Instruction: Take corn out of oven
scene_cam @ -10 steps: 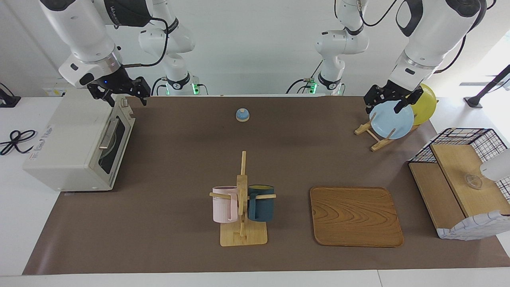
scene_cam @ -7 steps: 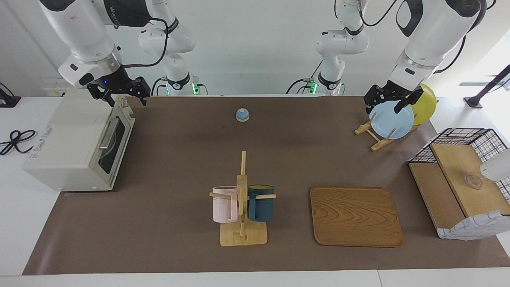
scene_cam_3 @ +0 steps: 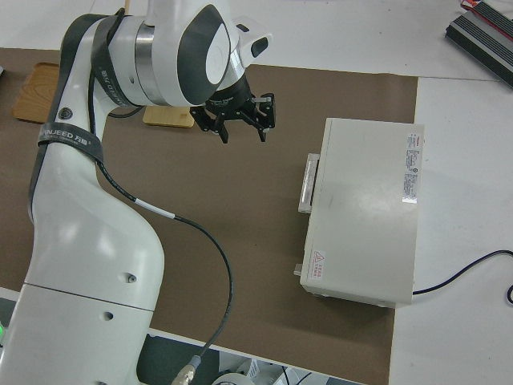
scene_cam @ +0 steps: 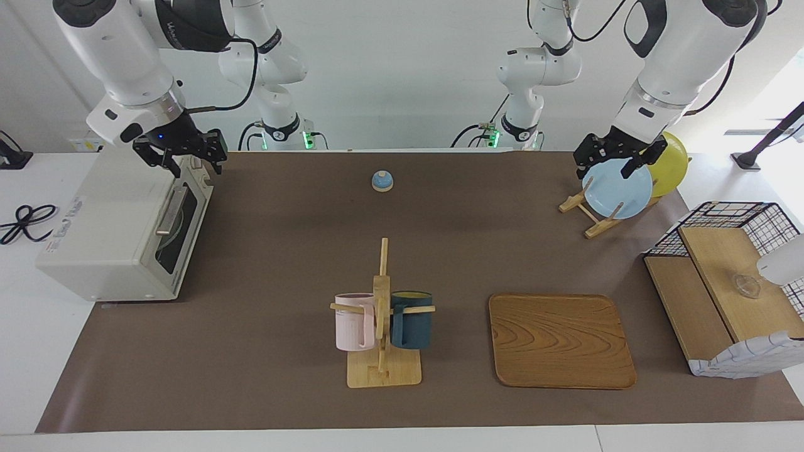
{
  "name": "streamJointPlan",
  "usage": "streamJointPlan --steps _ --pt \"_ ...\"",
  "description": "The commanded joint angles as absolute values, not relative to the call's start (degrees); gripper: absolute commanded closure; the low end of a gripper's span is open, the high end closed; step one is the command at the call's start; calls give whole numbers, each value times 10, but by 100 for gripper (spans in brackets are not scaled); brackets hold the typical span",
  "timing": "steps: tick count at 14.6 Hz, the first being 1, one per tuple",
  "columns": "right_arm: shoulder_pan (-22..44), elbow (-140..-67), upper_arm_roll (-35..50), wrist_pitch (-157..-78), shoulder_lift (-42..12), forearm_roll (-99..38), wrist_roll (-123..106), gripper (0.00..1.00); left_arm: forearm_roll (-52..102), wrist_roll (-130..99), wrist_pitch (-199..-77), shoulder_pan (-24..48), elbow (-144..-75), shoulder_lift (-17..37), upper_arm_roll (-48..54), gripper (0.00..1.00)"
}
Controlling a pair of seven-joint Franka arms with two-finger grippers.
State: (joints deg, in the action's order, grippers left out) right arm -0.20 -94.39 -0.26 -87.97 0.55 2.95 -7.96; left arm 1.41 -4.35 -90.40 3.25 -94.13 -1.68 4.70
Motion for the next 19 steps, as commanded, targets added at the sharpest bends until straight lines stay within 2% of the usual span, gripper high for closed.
streamJointPlan --steps 1,3,10,19 --pt "-21 -1094 0 -985 76 30 -111 100 7 -45 -900 22 -947 -24 55 0" --pt "-23 -1142 -1 -1030 90 60 -113 100 7 -44 -900 22 -947 -23 55 0" --pt "-76 -1166 -1 -1098 50 98 -69 100 7 -45 -900 22 -947 -24 55 0" --pt "-97 -1193 0 -1119 45 120 -69 100 7 -45 -900 22 -947 -23 55 0"
